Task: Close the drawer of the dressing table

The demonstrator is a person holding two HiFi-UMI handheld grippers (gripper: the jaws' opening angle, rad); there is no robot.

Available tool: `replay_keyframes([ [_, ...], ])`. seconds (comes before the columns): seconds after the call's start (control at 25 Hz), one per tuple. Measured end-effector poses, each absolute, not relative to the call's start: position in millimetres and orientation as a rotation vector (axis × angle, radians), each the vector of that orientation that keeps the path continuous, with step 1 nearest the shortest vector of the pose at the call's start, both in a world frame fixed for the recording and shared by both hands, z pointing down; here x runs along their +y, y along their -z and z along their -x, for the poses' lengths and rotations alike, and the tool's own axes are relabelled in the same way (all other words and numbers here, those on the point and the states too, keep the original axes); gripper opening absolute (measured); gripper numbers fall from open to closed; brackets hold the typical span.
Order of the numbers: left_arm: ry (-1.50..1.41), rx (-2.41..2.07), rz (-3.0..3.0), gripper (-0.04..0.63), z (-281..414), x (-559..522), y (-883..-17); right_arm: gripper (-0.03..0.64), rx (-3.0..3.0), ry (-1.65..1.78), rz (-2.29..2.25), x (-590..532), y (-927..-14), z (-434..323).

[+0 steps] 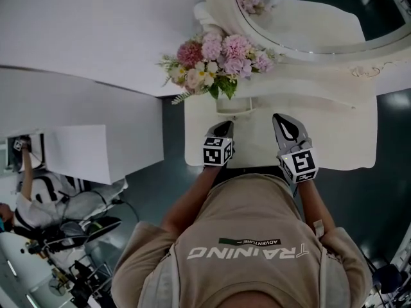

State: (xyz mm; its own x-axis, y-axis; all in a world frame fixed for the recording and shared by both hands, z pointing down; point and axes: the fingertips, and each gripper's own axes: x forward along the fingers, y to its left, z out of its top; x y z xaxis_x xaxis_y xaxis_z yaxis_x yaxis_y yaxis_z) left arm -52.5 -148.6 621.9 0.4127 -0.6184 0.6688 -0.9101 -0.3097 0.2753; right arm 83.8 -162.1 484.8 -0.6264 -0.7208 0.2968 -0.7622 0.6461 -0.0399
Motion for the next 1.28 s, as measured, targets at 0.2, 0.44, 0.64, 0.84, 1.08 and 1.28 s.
replay_keyframes([
  [0.2, -0.611, -1.277, -1.988, 0.017, 46.6, -147.1, -641.8, 0.002, -2.605, -0.246, -1.182, -165.5, -490.6, -86.7],
  [0.44, -0.652, -1.266, -1.944, 0.017, 41.7, -147.2, -659.7, 0.002, -2.610, -0.247, -1.167, -172.2, -491.8, -92.3],
  [0.64, -0.665, -1.269, -1.921, 0.017, 39.3, -149.6, -667.9, 0.002, -2.609, -0.246, -1.160, -175.0, -495.4, -98.8],
  [0.84, -0.652, -1.287, -1.893, 0.017, 37.6, -152.9, -673.4, 0.002, -2.602, -0.248, -1.150, -175.2, -497.7, -107.1],
  [1.08, -0.643, -1.312, -1.871, 0.018, 38.2, -154.9, -674.7, 0.002, -2.599, -0.240, -1.147, -178.9, -497.7, -115.0],
  [1.28, -0.642, -1.335, -1.871, 0.018, 39.2, -158.6, -675.2, 0.002, -2.603, -0.242, -1.132, -180.2, -499.6, -114.6],
])
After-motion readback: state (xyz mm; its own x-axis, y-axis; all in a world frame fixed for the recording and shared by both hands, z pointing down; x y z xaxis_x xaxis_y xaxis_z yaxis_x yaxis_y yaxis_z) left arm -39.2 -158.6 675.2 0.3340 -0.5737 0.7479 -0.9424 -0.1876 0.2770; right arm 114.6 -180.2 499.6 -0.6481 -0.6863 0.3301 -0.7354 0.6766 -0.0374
